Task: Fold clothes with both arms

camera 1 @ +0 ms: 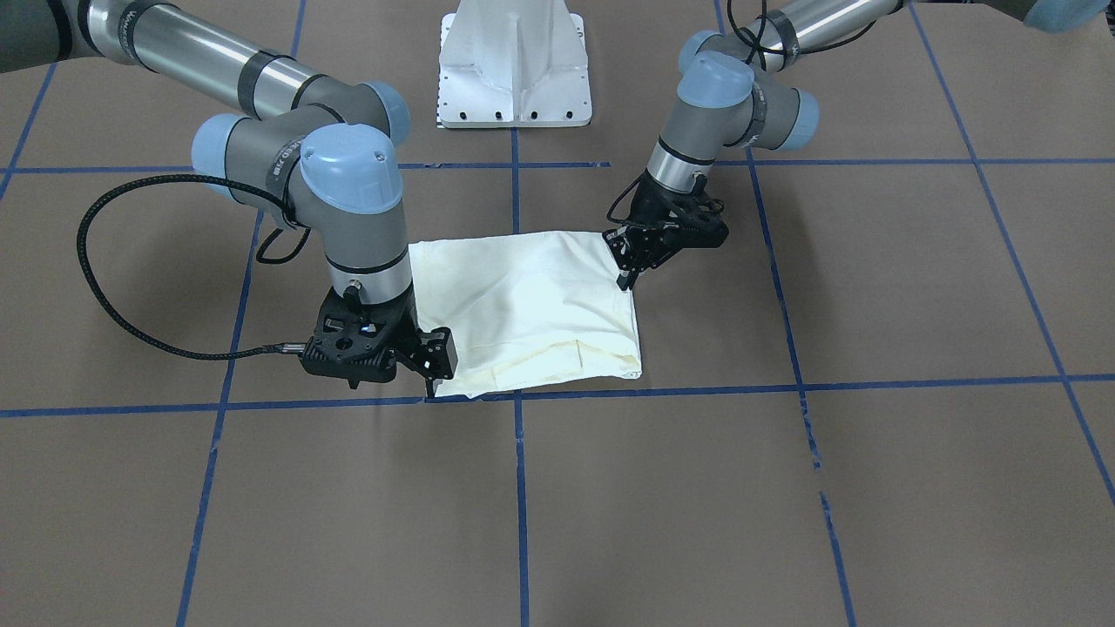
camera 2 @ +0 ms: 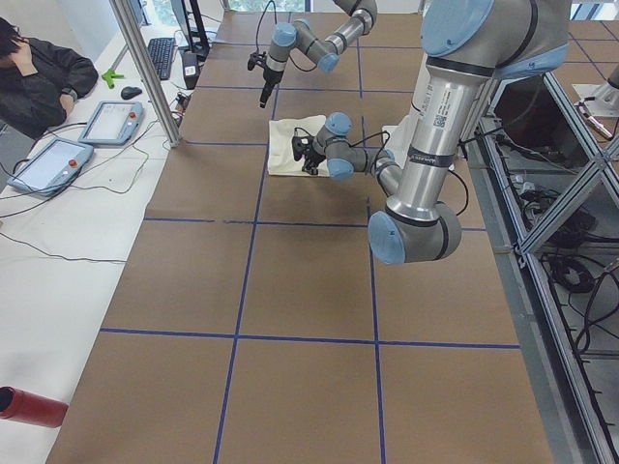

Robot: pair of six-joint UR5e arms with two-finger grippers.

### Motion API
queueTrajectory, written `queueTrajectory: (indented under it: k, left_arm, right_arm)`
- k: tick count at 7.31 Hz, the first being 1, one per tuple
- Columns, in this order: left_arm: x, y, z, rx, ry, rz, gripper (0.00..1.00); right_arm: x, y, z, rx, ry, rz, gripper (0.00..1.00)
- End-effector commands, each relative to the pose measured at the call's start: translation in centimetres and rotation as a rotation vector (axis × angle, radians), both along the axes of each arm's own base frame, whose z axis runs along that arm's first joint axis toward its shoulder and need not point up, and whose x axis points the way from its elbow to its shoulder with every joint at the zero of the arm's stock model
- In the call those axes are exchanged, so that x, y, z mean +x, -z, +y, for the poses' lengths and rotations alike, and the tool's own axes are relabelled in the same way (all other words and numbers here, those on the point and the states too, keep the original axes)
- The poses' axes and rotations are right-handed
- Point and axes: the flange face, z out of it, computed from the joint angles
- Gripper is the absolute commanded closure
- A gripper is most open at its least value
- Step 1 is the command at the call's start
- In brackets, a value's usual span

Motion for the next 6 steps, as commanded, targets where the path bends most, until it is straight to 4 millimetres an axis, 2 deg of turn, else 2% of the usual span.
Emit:
queueTrajectory:
  k: [1, 2, 3, 4, 5, 6]
  left_arm:
    - [-0.9, 1.1, 0.2, 0.064, -0.024, 0.002, 0.0]
    - [-1.5, 2.0, 0.6, 0.072, -0.029, 0.019, 0.0]
    - [-1.6, 2.0, 0.7, 0.073, -0.03, 0.021, 0.0]
    - [-1.6, 1.5, 1.0, 0.069, -0.032, 0.014, 0.0]
    - [-1.6, 0.0, 1.6, 0.058, -0.036, -0.007, 0.0]
    - [-1.3, -0.1, 2.0, 0.054, -0.042, -0.007, 0.0]
  right_arm:
    - [0.0, 0.2, 0.0, 0.002, 0.0, -0.003, 0.0]
    - [0.0, 0.2, 0.0, 0.001, -0.002, -0.002, 0.0]
    - [0.1, 0.2, 0.1, 0.002, -0.001, -0.005, 0.0]
    - [0.1, 0.2, 0.1, 0.001, -0.001, -0.003, 0.0]
    - [0.1, 0.2, 0.1, 0.003, -0.002, -0.004, 0.0]
    - [0.1, 0.2, 0.1, 0.003, -0.002, -0.004, 0.0]
